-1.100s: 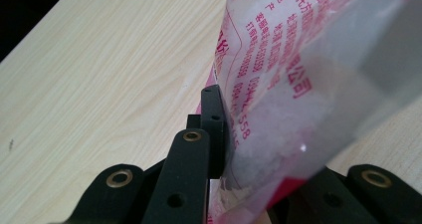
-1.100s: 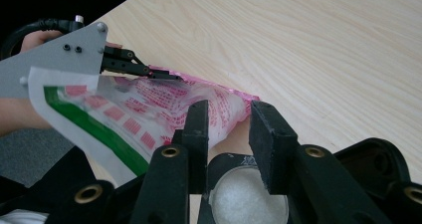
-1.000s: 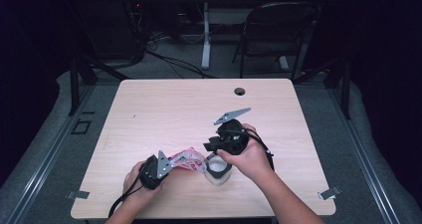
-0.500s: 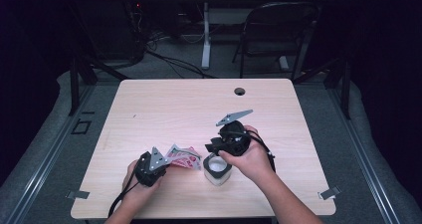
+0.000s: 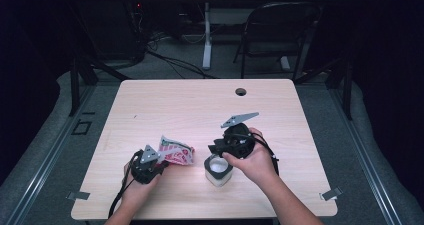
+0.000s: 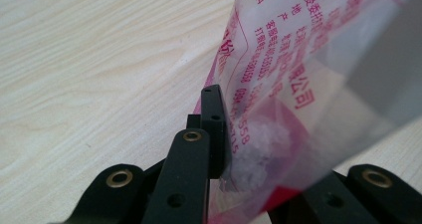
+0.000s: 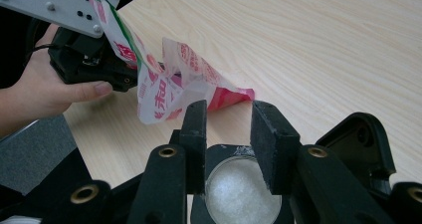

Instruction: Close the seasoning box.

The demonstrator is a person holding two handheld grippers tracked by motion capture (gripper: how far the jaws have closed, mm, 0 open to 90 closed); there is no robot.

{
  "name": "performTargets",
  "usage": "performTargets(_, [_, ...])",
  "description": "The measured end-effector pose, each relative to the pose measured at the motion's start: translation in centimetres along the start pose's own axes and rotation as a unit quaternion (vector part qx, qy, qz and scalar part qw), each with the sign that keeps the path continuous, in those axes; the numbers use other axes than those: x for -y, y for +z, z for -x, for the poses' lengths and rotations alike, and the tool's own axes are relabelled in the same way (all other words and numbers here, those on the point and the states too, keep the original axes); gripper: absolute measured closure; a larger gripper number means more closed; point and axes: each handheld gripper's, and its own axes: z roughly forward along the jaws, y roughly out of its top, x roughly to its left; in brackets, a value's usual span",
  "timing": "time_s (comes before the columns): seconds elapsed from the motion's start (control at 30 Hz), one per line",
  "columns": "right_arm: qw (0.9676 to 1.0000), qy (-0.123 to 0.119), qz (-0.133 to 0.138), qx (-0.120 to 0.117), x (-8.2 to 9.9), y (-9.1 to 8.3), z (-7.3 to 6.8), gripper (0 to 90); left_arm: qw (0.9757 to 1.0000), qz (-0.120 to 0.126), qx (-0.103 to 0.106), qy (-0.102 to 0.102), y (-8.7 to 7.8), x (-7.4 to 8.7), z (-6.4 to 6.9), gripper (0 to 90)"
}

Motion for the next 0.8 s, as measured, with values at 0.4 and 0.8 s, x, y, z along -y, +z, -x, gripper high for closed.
performTargets(0.4, [0.9999, 0.01, 0.008, -0.004, 0.9, -0.2, 0.2, 67.5, 0.9984, 0.008, 0.023, -0.051, 0.1, 0.5, -1.0, 83.8])
performTargets(0.8, [0.9993, 0.023, 0.027, -0.008, 2.0, -0.5, 0.3, 66.8, 0.9994, 0.012, 0.005, -0.033, 0.0, 0.6, -0.9, 86.0])
